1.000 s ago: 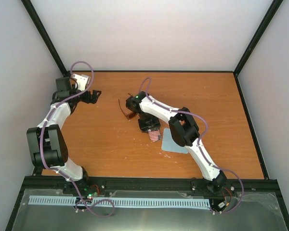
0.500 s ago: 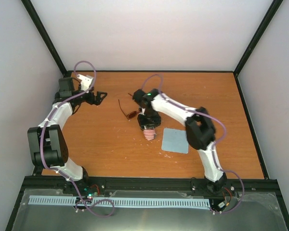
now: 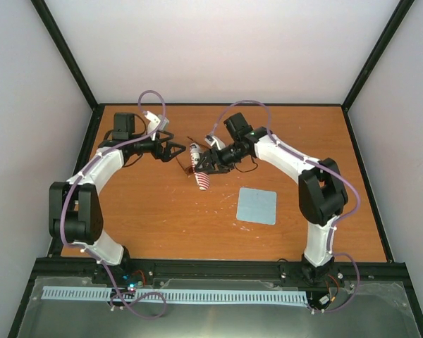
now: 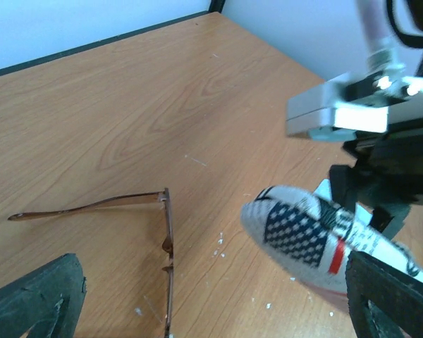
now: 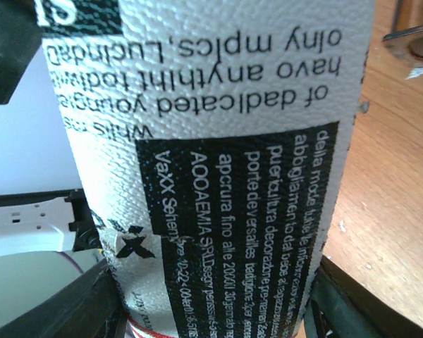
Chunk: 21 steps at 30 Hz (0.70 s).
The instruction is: Organize the sunglasses
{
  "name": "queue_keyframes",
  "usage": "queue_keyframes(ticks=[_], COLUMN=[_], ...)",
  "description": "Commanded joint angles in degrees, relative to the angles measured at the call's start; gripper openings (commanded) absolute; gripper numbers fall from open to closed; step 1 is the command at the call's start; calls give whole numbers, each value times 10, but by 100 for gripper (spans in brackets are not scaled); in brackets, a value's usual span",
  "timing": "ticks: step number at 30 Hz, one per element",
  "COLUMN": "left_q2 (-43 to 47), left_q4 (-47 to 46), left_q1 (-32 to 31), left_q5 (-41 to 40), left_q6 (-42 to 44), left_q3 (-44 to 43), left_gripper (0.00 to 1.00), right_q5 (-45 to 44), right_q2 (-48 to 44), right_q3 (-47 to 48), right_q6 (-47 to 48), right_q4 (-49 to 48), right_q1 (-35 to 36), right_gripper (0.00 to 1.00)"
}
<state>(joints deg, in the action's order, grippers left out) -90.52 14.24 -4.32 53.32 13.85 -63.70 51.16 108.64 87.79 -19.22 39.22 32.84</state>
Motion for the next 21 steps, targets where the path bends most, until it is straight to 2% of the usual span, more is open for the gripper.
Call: queue_keyframes(ticks=[1, 15, 21], left_q2=[-10, -45, -44], left_q4=[15, 43, 50], left_q1=[-19, -20, -21], left_q5=[30, 32, 51], left_q6=[5, 30, 31], left_q3=[-28, -48, -58], left_gripper=[100, 100, 99], right_q5=[84, 107, 80], right_q2=[27, 34, 35], right_q3=[33, 73, 69], right_q6=[18, -18, -19], right_q4=[-32, -66, -64], right_q1=[-2, -12, -12], right_gripper=[35, 36, 36])
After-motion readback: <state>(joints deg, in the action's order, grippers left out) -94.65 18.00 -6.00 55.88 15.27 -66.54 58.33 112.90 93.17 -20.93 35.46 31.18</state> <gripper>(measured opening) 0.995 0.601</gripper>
